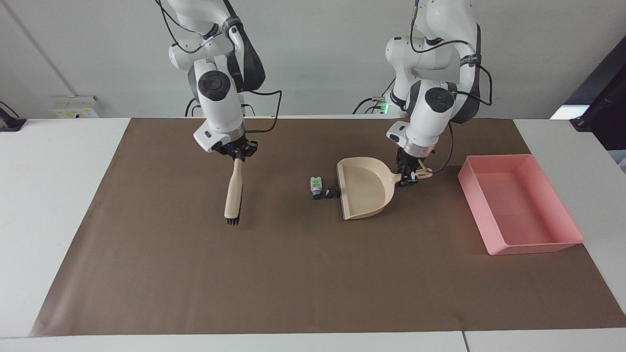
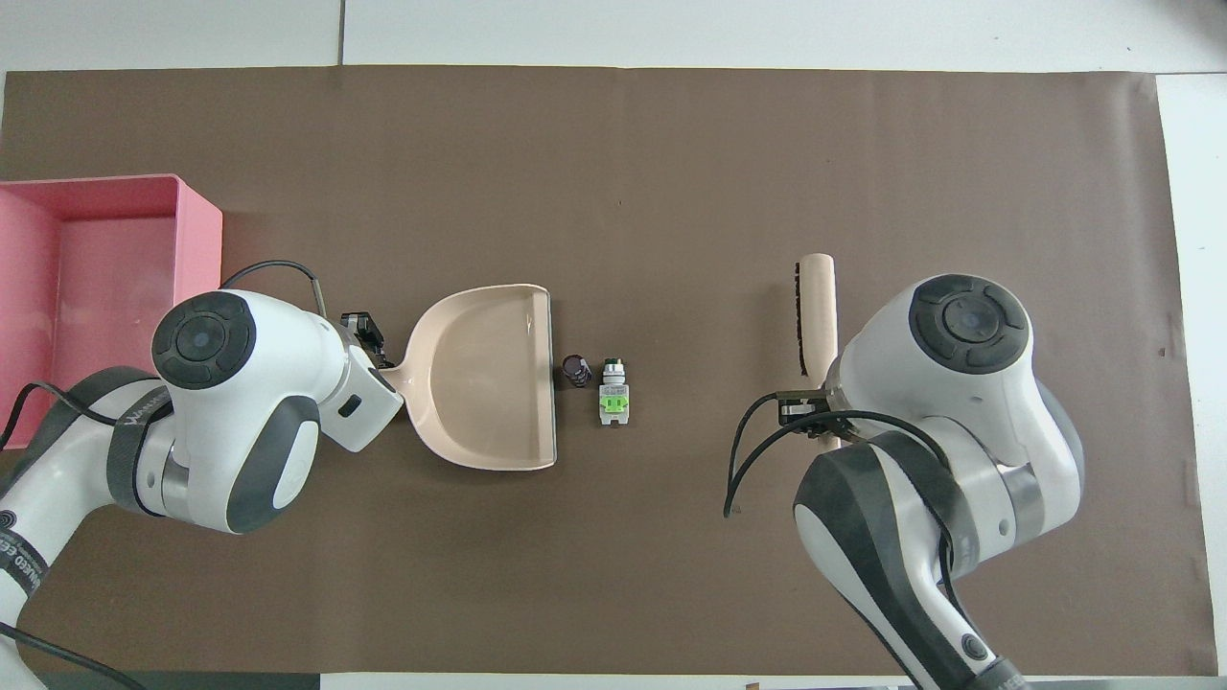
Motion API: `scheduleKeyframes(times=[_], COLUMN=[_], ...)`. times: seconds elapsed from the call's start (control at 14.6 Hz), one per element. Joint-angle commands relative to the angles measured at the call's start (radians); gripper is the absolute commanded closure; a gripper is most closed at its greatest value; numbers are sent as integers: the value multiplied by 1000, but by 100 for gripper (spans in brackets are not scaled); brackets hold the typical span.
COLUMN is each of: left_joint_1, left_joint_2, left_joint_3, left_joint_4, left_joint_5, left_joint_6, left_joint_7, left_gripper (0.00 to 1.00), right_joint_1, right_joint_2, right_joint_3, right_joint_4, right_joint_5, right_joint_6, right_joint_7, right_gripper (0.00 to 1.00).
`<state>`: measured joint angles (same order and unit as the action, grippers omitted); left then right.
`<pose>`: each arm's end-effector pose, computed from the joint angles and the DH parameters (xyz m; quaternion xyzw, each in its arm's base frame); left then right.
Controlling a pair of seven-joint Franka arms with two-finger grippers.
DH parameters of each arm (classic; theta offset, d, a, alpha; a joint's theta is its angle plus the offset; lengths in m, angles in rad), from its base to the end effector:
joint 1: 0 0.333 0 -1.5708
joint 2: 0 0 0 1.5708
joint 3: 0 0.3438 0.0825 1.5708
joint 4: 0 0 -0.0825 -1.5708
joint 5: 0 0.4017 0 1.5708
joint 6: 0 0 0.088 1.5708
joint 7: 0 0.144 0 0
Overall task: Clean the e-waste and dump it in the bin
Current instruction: 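Sweep the bottle and battery into the dustpan with the brush in the right gripper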
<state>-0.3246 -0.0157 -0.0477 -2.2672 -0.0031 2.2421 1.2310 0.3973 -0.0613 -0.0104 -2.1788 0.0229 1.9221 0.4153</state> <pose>0.4916 -0.1922 0.3445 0.6962 -0.7178 -0.0039 0.0027 0.4674 0.1930 0.3845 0.9950 -0.0191 -0.0940 0.0283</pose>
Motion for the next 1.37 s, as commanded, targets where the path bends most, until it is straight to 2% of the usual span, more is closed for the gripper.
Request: scheduleKeyframes(times=[0.0, 0.27, 0.55, 0.96, 1.16, 1.3], left_joint_1=[-62, -125, -142, -152, -152, -152], left_joint_2=[28, 149, 149, 148, 148, 148], left_joint_3=[6, 8, 6, 8, 6, 8], left_joint_4=[44, 158, 153, 150, 150, 149], left_joint_5=[93, 204, 229, 245, 245, 245], left_joint_6=[-77, -219, -223, -234, -237, -237], left_joint_7=[-102, -186, -225, -261, -269, -271], left_gripper=[100, 100, 100, 100, 100, 100], right_joint_1=[79, 166, 248, 308, 351, 351], right_joint_2=[-23, -12, -6, 87, 173, 202], right_joint_3=[-5, -3, -3, -2, -2, 9], right_joint_4=[-51, -84, -84, -78, -33, 6], right_joint_5=[22, 22, 23, 51, 143, 224], right_joint_6=[35, 90, 121, 231, 305, 313], right_joint_7=[20, 28, 22, 28, 53, 50], right_gripper=[100, 100, 100, 100, 100, 100])
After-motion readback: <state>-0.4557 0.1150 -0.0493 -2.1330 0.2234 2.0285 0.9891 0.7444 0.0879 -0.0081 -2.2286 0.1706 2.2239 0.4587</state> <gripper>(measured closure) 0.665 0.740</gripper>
